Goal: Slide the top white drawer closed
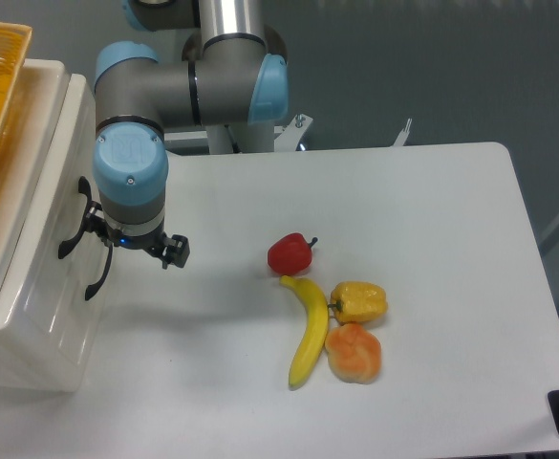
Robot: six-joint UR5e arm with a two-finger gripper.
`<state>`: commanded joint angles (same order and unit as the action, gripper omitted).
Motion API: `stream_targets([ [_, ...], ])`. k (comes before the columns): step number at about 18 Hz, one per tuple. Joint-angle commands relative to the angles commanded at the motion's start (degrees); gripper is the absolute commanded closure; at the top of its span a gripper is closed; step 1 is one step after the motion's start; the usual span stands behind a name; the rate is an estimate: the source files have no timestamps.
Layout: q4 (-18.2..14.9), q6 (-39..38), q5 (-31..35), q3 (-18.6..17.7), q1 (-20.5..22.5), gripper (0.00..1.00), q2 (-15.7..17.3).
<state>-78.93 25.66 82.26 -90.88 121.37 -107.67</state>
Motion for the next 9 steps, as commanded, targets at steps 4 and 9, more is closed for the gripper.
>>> stream_targets([
  [4,0.00,1.40,3.95,2.81,4.30,0.00,-0.70],
  [9,-0.18,18.16,4.84,4.05,13.35,0.00,0.78],
])
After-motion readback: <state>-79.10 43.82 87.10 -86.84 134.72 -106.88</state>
